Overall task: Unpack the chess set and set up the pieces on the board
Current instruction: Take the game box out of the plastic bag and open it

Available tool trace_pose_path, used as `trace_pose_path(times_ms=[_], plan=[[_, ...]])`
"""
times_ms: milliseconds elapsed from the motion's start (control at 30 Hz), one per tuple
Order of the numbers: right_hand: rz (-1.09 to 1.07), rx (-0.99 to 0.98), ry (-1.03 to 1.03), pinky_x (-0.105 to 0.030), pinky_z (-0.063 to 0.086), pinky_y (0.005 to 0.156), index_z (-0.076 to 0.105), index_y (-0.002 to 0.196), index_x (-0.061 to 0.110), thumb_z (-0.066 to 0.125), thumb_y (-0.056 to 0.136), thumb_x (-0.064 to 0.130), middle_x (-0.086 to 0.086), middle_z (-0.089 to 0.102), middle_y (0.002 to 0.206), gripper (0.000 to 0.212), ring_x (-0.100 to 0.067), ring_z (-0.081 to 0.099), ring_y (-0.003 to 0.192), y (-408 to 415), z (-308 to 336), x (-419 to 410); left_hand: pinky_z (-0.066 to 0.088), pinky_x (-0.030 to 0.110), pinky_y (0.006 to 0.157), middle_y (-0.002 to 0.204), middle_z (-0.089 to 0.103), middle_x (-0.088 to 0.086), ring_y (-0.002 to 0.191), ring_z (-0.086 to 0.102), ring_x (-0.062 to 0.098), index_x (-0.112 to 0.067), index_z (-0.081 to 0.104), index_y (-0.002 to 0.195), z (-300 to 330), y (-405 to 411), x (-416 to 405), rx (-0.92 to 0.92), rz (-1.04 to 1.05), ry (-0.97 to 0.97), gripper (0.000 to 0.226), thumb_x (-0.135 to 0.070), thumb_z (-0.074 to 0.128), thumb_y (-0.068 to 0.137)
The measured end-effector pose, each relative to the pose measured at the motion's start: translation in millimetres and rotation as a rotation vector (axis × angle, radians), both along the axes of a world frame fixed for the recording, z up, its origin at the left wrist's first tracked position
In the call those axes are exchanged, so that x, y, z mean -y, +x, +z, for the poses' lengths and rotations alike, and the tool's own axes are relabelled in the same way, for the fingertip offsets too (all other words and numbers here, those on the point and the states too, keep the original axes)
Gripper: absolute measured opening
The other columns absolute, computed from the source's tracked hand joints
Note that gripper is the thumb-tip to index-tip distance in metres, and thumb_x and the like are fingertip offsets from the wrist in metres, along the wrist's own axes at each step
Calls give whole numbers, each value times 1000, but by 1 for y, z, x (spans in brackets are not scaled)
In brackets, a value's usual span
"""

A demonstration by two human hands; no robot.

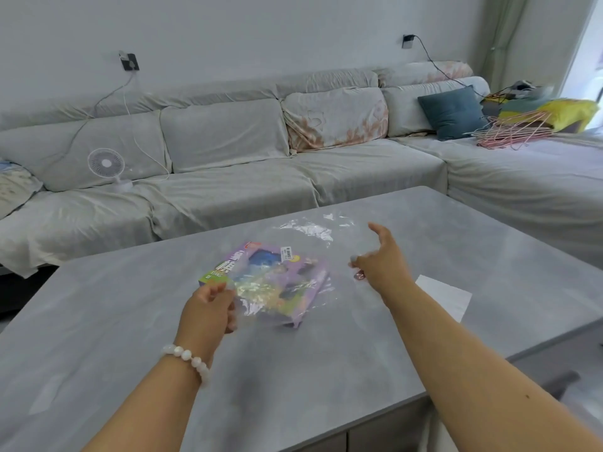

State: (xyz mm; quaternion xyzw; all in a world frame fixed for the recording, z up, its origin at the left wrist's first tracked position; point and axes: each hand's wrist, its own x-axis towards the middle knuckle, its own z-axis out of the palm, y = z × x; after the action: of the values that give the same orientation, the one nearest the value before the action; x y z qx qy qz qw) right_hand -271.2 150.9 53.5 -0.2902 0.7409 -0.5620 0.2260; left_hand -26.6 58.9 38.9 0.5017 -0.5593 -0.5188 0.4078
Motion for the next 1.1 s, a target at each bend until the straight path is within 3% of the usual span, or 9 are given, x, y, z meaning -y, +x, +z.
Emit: trace_pose_path(times_ms=[100, 200, 333, 500, 567, 633, 733, 967, 1100], plan=[[-153, 46, -5, -26, 50, 56, 43, 129, 32, 57, 85, 6, -5, 69, 77, 53, -15, 60, 55, -27, -20, -5, 48, 31, 64, 86, 55, 4, 72, 52, 16, -16, 51, 110, -6, -16, 3, 79, -27, -45, 17, -22, 52, 94], [-275, 201, -42, -17, 50, 50, 47, 117, 28, 49, 89, 3, -3, 63, 79, 37, -16, 59, 60, -57, -40, -9, 48, 35, 69, 87, 54, 2, 76, 53, 15, -15, 53, 112, -18, -30, 4, 125, -45, -65, 20, -22, 53, 93], [-373, 166, -8, -29, 48, 76, 49, 127, 21, 42, 90, 2, -16, 61, 117, 43, -33, 60, 95, -97, -58, -12, 49, 43, 80, 87, 55, 2, 76, 54, 19, -15, 54, 111, -40, -42, 9, 214, -58, -46, 20, -22, 56, 92], [-627, 192, -41, -13, 41, 62, 44, 136, 20, 42, 93, 8, -7, 53, 132, 45, -26, 53, 116, -121, -62, -15, 45, 35, 77, 98, 58, 4, 91, 55, 24, -19, 56, 113, -60, -51, 17, 365, -54, -63, 24, -27, 57, 90], [-559, 240, 102, -5, 40, 71, 40, 140, 25, 39, 95, 18, 1, 49, 137, 45, -21, 48, 123, -127, -69, -8, 47, 38, 84, 106, 58, 8, 96, 54, 25, -20, 57, 113, -65, -53, 21, 425, -54, -92, 26, -28, 58, 89], [-502, -124, 539, -20, 38, 95, 39, 141, 18, 40, 94, 20, -5, 46, 141, 47, -22, 44, 127, -143, -87, -2, 46, 43, 92, 110, 55, 8, 104, 52, 26, -21, 57, 113, -68, -56, 23, 478, -57, -119, 27, -30, 59, 88], [-709, 69, 500, -39, 37, 97, 44, 124, 13, 46, 86, 8, -17, 41, 131, 39, -34, 43, 118, -143, -76, -2, 42, 41, 95, 106, 47, 4, 111, 47, 27, -18, 58, 116, -70, -60, 22, 544, -43, -168, 30, -30, 58, 89], [-370, -548, 820, -44, 5, 115, 22, 144, 24, 41, 92, 41, -13, -1, 157, 58, -30, -4, 144, -128, -81, -6, 38, 44, 100, 123, 51, 11, 118, 41, 27, -18, 56, 122, -74, -62, 24, 618, -58, -206, 35, -32, 57, 90], [14, -756, 909, -47, 0, 116, 18, 148, 31, 18, 94, 58, -3, 12, 157, 61, -23, 5, 145, -116, -93, 6, 38, 42, 100, 121, 51, 10, 117, 42, 25, -18, 55, 123, -74, -64, 21, 609, -80, -208, 35, -32, 56, 90]])
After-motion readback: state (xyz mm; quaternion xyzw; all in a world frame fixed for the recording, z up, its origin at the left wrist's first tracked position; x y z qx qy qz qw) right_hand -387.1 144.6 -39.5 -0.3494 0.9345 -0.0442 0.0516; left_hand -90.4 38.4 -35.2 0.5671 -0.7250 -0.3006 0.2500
